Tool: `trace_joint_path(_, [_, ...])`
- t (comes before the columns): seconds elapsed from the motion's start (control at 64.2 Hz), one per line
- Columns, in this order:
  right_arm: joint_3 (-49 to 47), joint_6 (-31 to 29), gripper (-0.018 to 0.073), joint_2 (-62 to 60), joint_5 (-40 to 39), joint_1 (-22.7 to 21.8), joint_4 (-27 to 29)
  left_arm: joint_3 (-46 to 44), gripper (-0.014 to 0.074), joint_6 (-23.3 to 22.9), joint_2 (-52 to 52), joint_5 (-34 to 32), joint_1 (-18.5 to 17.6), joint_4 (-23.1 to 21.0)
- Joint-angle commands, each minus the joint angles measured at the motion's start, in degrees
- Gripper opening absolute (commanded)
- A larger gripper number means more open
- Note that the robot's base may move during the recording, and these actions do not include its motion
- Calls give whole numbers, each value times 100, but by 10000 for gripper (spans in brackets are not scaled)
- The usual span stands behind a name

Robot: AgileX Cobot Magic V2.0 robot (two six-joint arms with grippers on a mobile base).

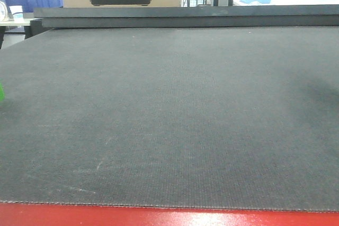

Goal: Grab block from conveyor and place in blue bin
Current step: 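Lower the left gripper onto the green block and close it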

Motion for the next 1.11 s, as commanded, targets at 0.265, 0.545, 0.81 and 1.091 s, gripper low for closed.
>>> trace_joint_path(0.265, [9, -57, -154, -479, -147, 703, 351, -202, 580, 178, 1651, -430, -97, 0])
trace_joint_path(0.545, [9, -57, -154, -479, -161, 733, 355, -202, 580, 178, 2588, -744, -97, 0])
trace_joint_path(0.81, [9, -57, -154, -479, -196, 733, 355, -202, 519, 178, 3006, -644, -97, 0])
trace_joint_path(1.091, [9, -57, -154, -479, -409, 733, 355, -210, -112, 167, 2833, -641, -97, 0])
